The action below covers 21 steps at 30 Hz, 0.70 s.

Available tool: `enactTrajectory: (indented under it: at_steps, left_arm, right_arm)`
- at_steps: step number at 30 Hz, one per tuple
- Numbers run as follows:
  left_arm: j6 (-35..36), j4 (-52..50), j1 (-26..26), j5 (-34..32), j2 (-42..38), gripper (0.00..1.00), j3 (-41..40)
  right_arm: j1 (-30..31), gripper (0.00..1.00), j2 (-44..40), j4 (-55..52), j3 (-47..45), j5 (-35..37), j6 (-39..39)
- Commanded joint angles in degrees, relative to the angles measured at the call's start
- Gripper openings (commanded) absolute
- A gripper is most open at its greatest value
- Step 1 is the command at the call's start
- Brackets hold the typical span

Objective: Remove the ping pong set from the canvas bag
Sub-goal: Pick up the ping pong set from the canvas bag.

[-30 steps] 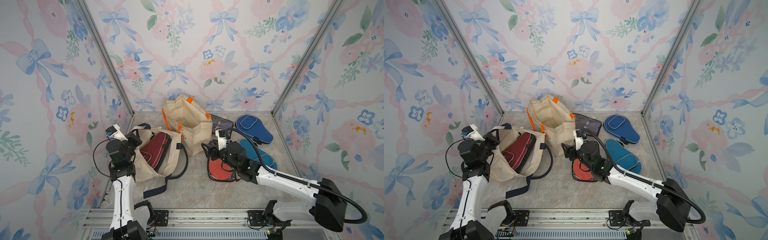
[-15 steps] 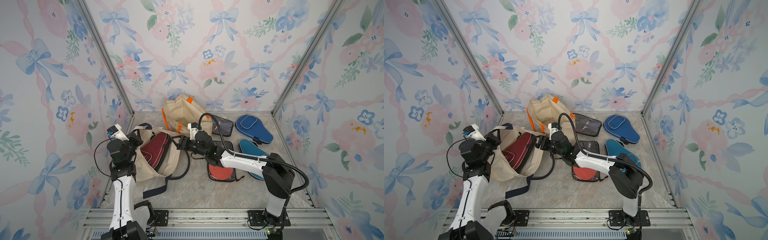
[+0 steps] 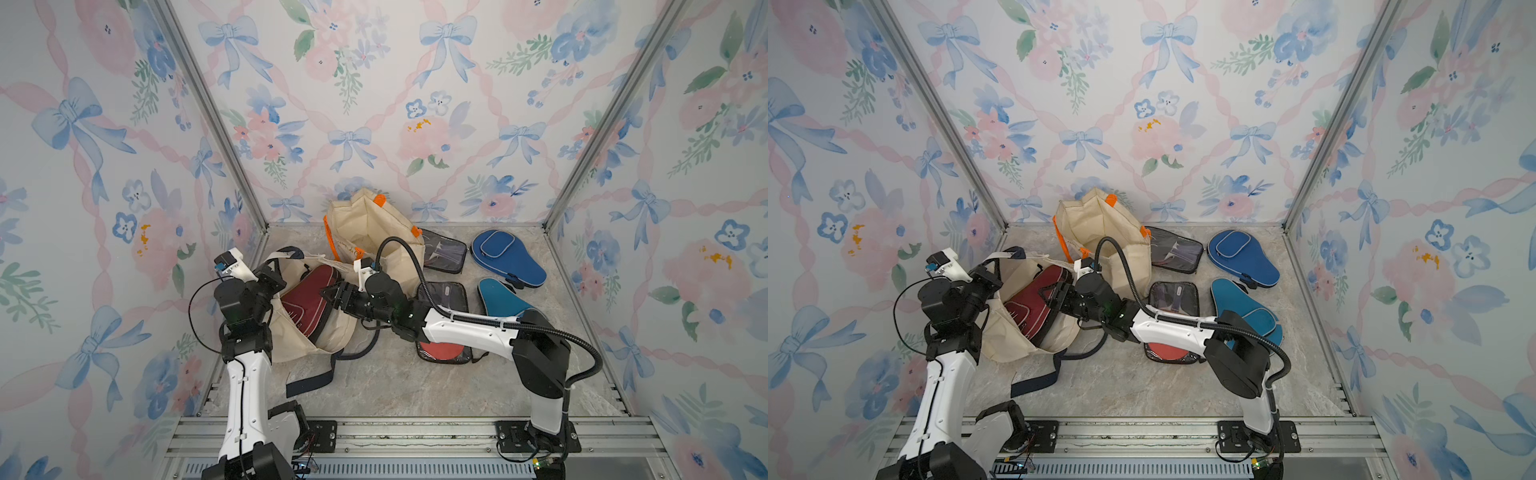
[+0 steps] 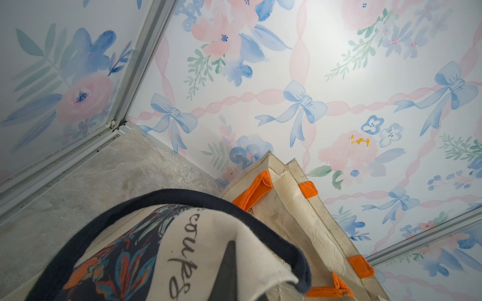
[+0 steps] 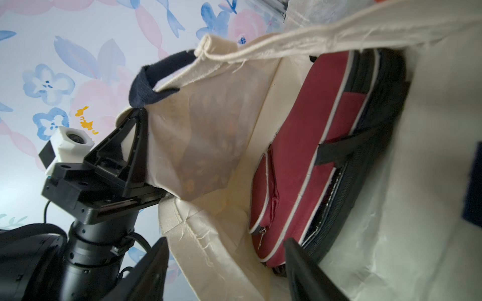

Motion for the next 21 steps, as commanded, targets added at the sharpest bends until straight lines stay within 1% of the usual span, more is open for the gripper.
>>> enactTrajectory:
  at_steps: [1,12,21]
  left_arm:
    - [0.39,4.15,-0.53,0.28,-0.93,0.00,0.04]
    - [0.48,4.13,-1.35,0.37,-1.03,0.00,0.11]
    - [0.48,4.16,-1.80,0.54,-1.07,0.00,0.18]
  right_arm:
    - [0.84,0.67,4.05,-4.46,3.89,0.79,1.77]
    - [1.81,0.63,11.08,-9.56,11.48,0.44,3.42]
    - [1.89,0.62,14.86,-12.26,14.98,-0.27,4.34]
